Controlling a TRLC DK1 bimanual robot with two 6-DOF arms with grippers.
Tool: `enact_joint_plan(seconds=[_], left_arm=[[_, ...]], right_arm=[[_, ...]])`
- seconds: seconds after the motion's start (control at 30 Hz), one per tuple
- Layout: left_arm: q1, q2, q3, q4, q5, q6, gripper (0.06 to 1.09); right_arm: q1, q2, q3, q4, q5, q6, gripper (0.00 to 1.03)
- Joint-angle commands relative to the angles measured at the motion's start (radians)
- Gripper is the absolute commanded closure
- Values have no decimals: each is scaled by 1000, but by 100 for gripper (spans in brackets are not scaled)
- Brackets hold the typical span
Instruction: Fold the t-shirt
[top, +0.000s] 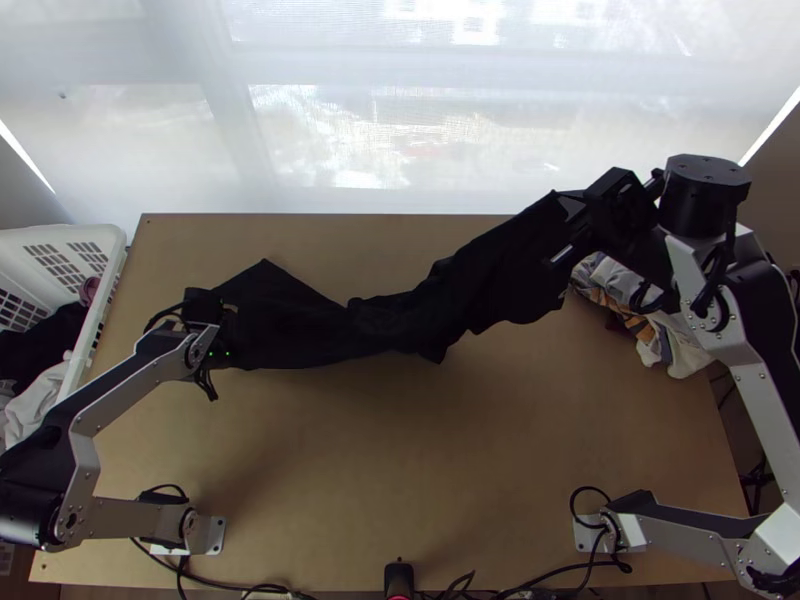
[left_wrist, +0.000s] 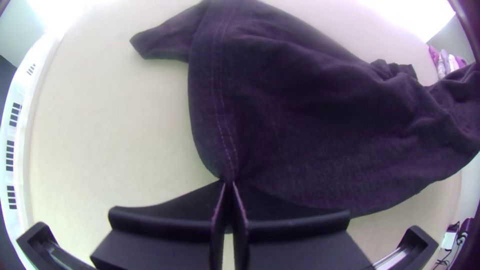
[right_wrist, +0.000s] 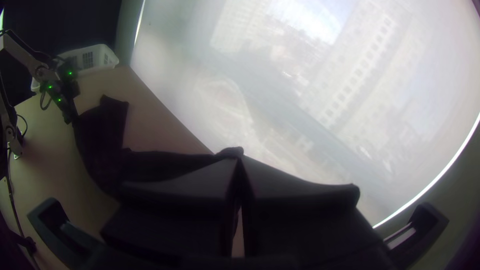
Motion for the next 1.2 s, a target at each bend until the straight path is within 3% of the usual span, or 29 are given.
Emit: enact_joint_plan(seconds=[0.0,0.23,0.73,1.0,1.17], left_arm=[[10,-92,60,-37,2,8,105],[44,-262,337,-162,3,-25,105],[150,-224,1006,-343,-9,-196,105],[148,-231,1272,-438,-20,-192,105],[148,-297,1328,-457,-21,-132,105]], right_arm=[[-3,-8,-1,1,1,-1,100],[-14,-22,6,1,1,2,100],[-58,-80,104,-1,1,6,100],[-43,-134,171,-21,-1,6,100],[-17,-177,216,-50,-1,6,100]])
